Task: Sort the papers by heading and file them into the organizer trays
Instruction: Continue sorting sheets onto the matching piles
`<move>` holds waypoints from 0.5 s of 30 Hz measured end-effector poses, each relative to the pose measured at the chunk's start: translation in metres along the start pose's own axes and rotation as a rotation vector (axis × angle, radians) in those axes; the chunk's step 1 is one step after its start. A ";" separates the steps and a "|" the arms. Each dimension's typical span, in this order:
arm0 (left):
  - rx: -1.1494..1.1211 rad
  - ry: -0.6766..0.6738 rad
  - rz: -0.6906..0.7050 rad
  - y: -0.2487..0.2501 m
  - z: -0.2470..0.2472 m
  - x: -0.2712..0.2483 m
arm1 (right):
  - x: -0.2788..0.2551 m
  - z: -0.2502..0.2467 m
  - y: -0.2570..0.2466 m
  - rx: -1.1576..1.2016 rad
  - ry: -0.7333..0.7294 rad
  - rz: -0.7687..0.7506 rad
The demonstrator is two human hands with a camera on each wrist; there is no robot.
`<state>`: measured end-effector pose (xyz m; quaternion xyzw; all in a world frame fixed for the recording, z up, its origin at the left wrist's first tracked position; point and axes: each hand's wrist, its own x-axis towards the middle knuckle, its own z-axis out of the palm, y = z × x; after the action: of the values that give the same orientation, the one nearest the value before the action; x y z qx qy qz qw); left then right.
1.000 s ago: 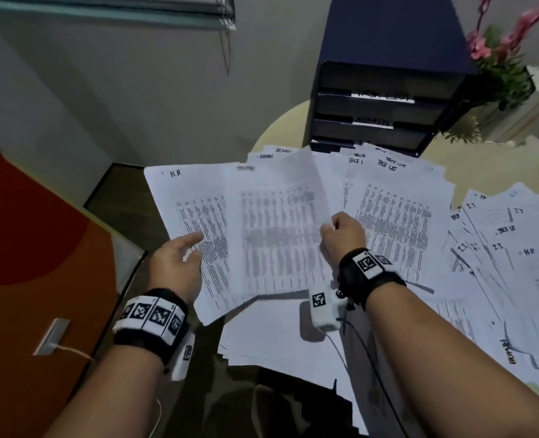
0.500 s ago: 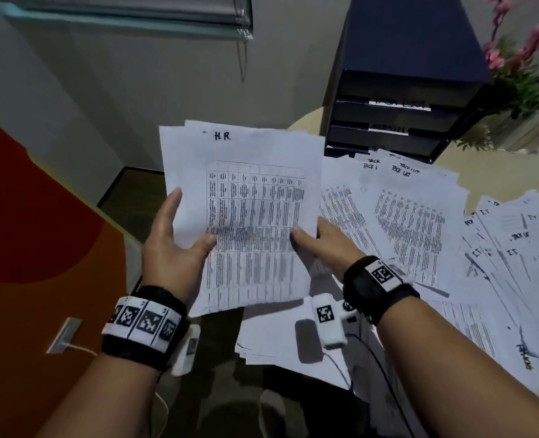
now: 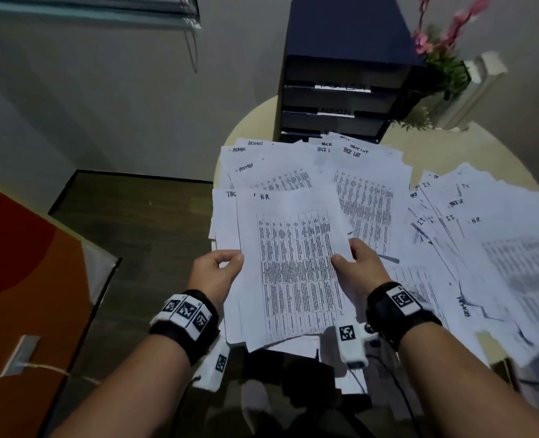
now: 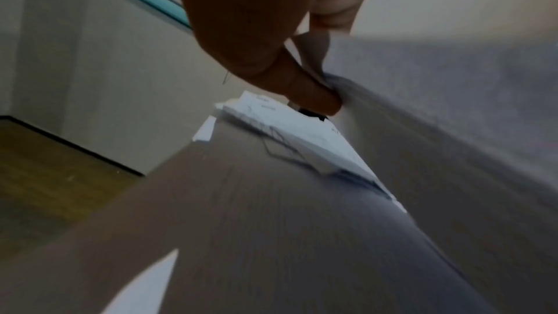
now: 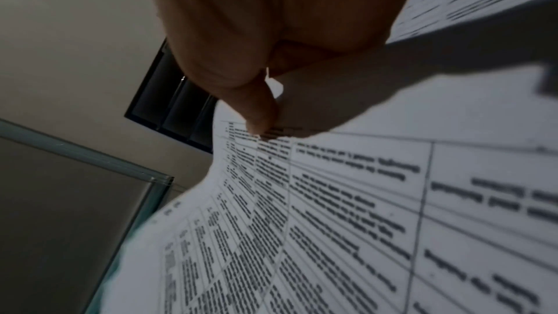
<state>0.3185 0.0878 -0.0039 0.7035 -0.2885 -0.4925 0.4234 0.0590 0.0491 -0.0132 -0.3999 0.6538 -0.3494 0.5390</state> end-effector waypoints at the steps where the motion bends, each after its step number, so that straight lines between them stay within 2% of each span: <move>1: 0.002 -0.014 -0.034 -0.008 0.005 0.000 | -0.005 -0.007 0.003 -0.115 0.036 -0.019; 5: 0.120 -0.107 -0.113 -0.032 0.018 -0.003 | -0.012 -0.028 0.029 -0.308 0.132 -0.006; 10: 0.260 -0.048 -0.116 -0.044 0.024 -0.008 | -0.018 -0.041 0.046 -0.507 0.194 0.015; 12: 0.243 -0.022 -0.137 -0.047 0.025 -0.006 | -0.022 -0.046 0.049 -0.511 0.219 0.010; 15: 0.200 0.007 -0.165 -0.051 0.025 -0.007 | -0.023 -0.061 0.057 -0.370 0.216 0.052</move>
<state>0.2925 0.1103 -0.0493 0.7653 -0.2759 -0.4921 0.3099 -0.0072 0.0964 -0.0434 -0.4353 0.7710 -0.2501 0.3917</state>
